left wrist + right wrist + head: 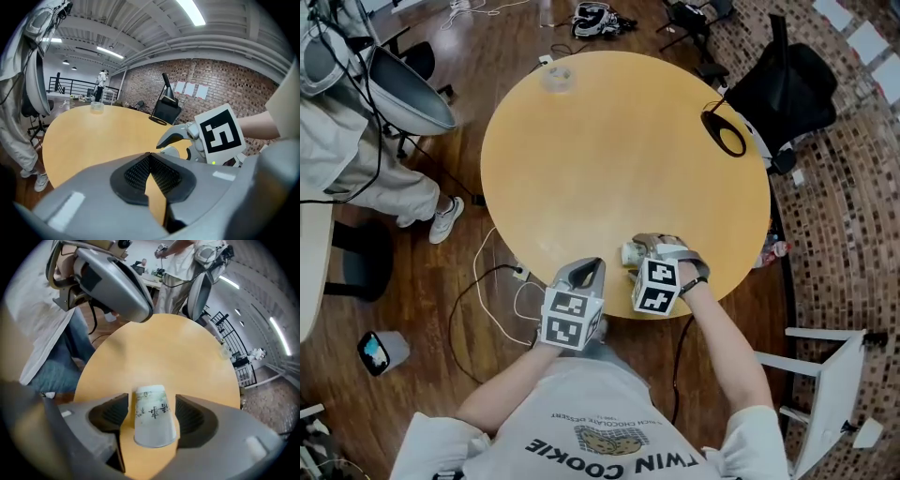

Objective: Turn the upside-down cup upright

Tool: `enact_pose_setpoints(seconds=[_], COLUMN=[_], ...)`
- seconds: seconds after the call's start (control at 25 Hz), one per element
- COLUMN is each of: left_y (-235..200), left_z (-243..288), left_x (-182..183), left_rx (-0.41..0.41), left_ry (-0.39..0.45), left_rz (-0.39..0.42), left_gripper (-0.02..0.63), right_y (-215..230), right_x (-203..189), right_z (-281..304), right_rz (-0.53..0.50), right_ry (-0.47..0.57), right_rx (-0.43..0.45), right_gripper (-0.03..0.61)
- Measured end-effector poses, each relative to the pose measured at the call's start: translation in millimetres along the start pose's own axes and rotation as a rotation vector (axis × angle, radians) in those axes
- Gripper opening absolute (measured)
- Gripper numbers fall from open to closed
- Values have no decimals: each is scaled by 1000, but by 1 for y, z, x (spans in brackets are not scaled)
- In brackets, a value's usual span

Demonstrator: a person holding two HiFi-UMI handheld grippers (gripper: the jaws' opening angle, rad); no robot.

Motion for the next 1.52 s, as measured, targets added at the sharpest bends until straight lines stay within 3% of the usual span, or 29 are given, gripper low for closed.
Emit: enact_pose_setpoints(seconds=[0.4, 0.76, 0.88, 1.16, 1.52], left_y=[-29, -34, -32, -18, 15], left_z=[-15, -20, -19, -14, 0], left_x=[-4, -12, -10, -5, 2], left_rx=[74, 84, 73, 28, -37], left_ry=[16, 20, 18, 14, 11], left_rz=[-57, -72, -64, -22, 43], left_gripper=[3, 3, 3, 3, 3], right_y=[20, 15, 17, 17, 10], right_x=[11, 10, 15, 18, -14], right_z=[33, 42, 31, -10, -44], right_rz=[-186, -213, -159, 127, 587], right_ry=[-227, -276, -204, 94, 498], right_rx=[160, 154, 112, -31, -261], right_gripper=[302, 293, 291, 290, 290])
Point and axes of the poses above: the fingertips, and each gripper's own axes: z forward along the fingers, y to its right, x out of its top, the point moved 5 cm from there along -z, backward along the fingers, and after that the axes turned 9 degrees about x, right-handed, at the moved point
